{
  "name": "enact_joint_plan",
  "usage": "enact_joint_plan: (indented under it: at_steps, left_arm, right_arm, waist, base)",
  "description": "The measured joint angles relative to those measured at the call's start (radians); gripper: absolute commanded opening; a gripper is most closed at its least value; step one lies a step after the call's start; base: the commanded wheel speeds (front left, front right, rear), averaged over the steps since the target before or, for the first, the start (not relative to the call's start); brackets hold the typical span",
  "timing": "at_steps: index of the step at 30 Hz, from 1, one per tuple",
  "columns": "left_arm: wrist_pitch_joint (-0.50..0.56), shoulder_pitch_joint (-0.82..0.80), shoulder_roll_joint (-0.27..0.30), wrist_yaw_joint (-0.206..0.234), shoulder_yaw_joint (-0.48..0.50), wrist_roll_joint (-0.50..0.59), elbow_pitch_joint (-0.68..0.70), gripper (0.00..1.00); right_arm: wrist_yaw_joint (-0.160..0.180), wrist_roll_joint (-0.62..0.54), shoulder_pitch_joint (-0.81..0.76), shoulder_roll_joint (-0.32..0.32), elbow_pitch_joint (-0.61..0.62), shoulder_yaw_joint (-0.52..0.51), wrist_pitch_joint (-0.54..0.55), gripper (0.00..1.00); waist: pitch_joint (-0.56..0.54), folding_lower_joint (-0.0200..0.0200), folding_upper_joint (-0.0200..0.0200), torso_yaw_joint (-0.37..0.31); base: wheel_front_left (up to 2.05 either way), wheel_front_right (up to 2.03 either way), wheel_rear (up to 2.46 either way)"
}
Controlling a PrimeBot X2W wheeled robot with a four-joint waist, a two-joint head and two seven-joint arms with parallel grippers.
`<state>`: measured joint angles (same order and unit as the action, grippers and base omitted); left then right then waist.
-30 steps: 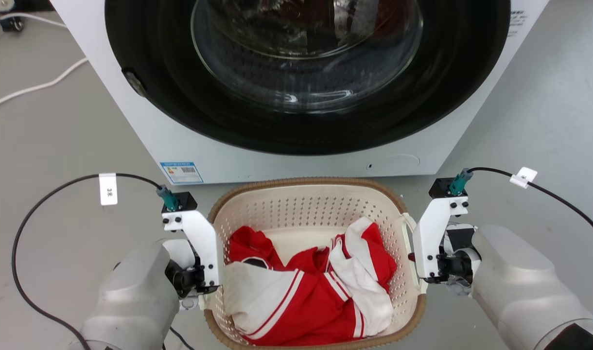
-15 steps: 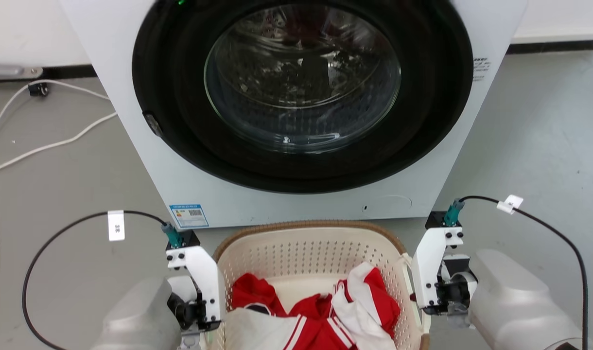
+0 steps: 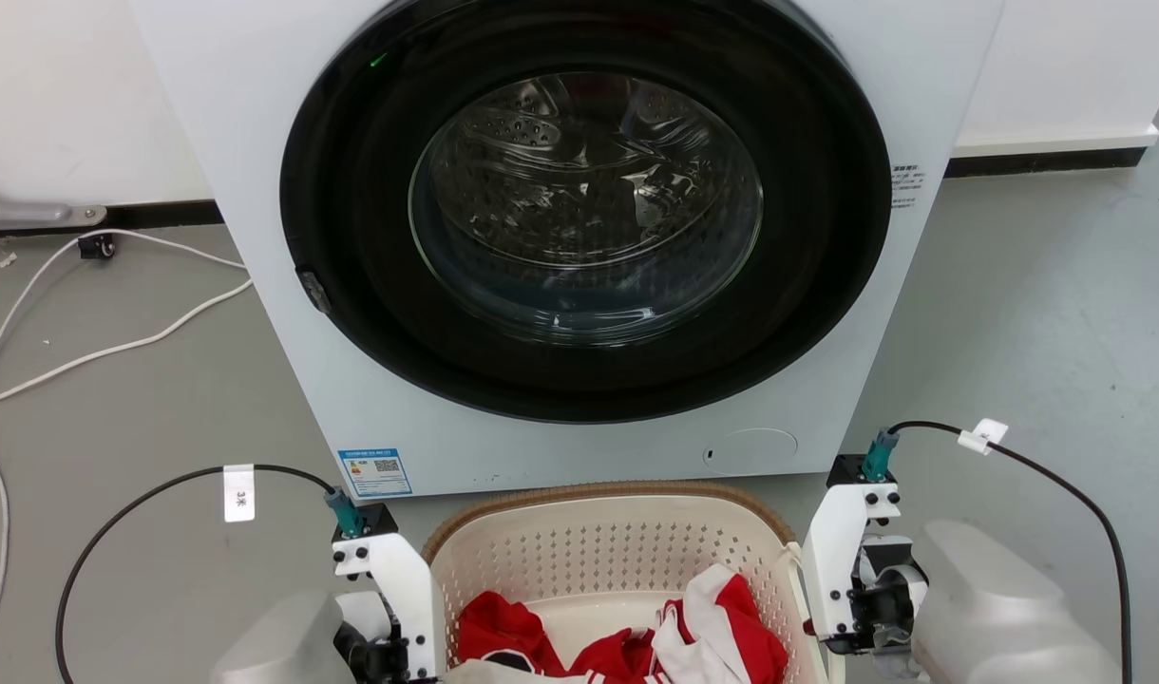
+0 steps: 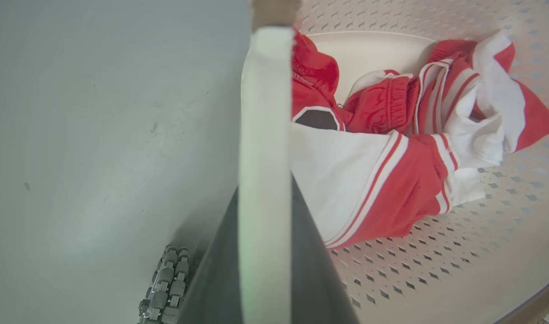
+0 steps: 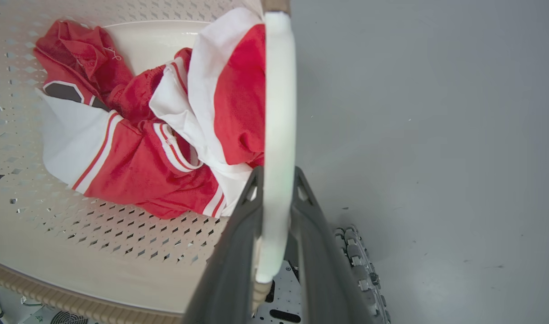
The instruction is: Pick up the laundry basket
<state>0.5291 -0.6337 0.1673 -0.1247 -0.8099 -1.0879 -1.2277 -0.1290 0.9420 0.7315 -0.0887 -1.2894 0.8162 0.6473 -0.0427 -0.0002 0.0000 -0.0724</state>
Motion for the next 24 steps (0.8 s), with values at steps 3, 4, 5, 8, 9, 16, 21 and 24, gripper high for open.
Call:
enact_joint_plan:
  at_steps: [3,4,5,8,9,16,21,24]
  left_arm:
    - [-0.001,0.009,0.000,0.000,-0.005,-0.005,0.002,0.00]
    - [-0.002,0.013,0.000,0.000,-0.007,-0.008,0.002,0.00]
    - [-0.001,0.015,-0.001,0.000,-0.009,-0.008,0.002,0.00]
    - [-0.001,0.018,-0.001,0.000,-0.014,-0.011,0.003,0.00]
    - [-0.001,0.018,-0.001,0.000,-0.015,-0.014,0.003,0.00]
    - [-0.002,0.014,-0.001,0.000,-0.023,-0.021,0.003,0.00]
    - [-0.004,0.010,-0.001,0.000,-0.027,-0.028,0.003,0.00]
    - [-0.006,0.009,-0.001,0.000,-0.030,-0.034,0.003,0.00]
  right_arm:
    - [0.000,-0.001,-0.006,0.002,-0.001,-0.003,0.009,0.00]
    - [0.000,-0.001,-0.007,0.002,-0.002,-0.005,0.012,0.00]
    - [0.000,-0.001,-0.009,0.002,-0.002,-0.007,0.015,0.00]
    - [0.000,-0.001,-0.016,0.003,-0.003,-0.011,0.023,0.00]
    - [0.000,-0.001,-0.016,0.002,-0.003,-0.013,0.024,0.00]
    - [0.000,-0.009,-0.016,0.000,-0.003,-0.032,0.050,0.00]
    - [0.000,-0.017,-0.013,0.000,-0.003,-0.046,0.060,0.00]
    - [0.000,-0.022,-0.013,0.000,-0.003,-0.055,0.066,0.00]
  waist:
    - [-0.005,0.0000,0.0000,-0.001]
    - [-0.007,0.0000,0.0000,-0.002]
    - [-0.008,0.0001,0.0000,-0.003]
    - [-0.009,0.0000,0.0000,-0.005]
    - [-0.008,0.0001,0.0000,-0.005]
    - [0.000,0.0001,0.0000,-0.010]
    - [0.003,0.0002,0.0000,-0.012]
    - [0.005,0.0002,0.0000,-0.014]
  base:
    - [0.00,0.00,0.00]
    - [0.00,0.00,0.00]
    - [0.00,0.00,0.00]
    - [0.00,0.00,0.00]
    - [0.00,0.00,0.00]
    - [0.00,0.00,0.00]
    - [0.00,0.00,0.00]
    - [0.00,0.00,0.00]
